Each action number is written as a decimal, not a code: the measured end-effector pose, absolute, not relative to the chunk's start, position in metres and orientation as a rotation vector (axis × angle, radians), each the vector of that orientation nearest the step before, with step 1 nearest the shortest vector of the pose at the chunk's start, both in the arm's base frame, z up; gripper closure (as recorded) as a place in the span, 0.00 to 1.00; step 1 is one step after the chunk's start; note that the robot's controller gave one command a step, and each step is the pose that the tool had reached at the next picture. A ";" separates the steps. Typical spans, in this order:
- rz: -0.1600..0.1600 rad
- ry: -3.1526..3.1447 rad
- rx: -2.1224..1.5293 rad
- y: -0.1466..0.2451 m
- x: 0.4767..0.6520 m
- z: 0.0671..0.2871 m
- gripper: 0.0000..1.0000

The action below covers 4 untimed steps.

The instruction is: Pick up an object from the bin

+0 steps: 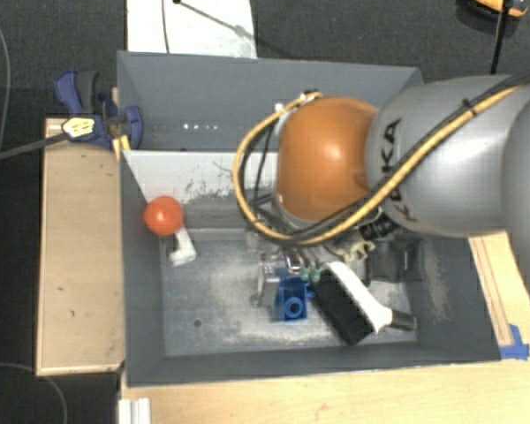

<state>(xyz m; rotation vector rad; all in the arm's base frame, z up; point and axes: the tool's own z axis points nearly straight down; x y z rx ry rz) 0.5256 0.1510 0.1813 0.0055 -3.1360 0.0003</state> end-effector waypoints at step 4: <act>-0.003 -3.136 0.260 0.075 0.549 0.110 0.00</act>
Offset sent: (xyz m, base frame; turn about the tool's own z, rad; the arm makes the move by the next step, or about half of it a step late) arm -0.0006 -0.0663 -0.0376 0.0065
